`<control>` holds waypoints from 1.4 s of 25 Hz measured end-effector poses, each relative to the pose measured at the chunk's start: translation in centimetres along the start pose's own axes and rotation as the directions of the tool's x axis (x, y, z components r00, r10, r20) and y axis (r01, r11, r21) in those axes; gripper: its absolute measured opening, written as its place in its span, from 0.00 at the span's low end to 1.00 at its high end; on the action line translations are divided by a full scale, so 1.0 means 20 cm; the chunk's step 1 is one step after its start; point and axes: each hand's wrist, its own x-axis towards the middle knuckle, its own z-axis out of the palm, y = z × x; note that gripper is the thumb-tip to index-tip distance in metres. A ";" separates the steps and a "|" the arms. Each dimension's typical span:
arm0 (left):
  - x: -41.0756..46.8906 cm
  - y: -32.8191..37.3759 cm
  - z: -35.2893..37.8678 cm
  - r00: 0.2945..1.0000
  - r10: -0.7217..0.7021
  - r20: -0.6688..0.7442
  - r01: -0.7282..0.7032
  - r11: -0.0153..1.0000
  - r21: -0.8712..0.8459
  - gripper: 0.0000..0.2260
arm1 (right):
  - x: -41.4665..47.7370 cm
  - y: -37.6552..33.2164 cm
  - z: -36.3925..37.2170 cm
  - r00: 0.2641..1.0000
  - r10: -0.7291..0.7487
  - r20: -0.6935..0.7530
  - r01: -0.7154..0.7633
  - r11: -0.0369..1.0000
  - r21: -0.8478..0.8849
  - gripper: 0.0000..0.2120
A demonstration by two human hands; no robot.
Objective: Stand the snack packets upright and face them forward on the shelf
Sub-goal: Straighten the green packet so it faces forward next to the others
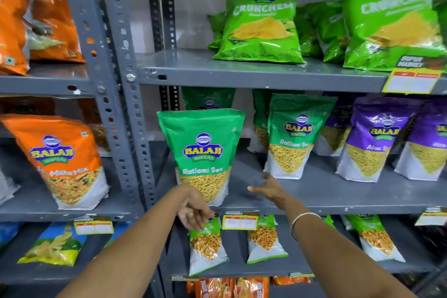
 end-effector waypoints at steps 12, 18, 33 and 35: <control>0.55 0.98 0.22 0.626 0.225 -0.747 -0.586 0.767 -0.261 0.40 | 0.56 0.31 -0.81 0.992 -0.062 -0.107 0.072 0.993 0.094 0.43; 0.61 1.10 0.23 0.574 0.196 -0.795 -0.672 0.667 -0.321 0.27 | 0.67 0.30 -0.82 0.989 -0.141 0.053 0.127 0.970 0.207 0.35; 0.37 0.89 0.47 0.574 0.215 -0.790 -0.560 0.807 -0.187 0.28 | 0.14 0.31 -0.82 0.987 -0.149 0.065 0.145 0.988 0.054 0.40; 0.35 0.88 0.49 0.576 0.223 -0.786 -0.550 0.817 -0.171 0.28 | 0.12 0.32 -0.82 0.987 -0.151 0.052 0.149 0.988 0.033 0.40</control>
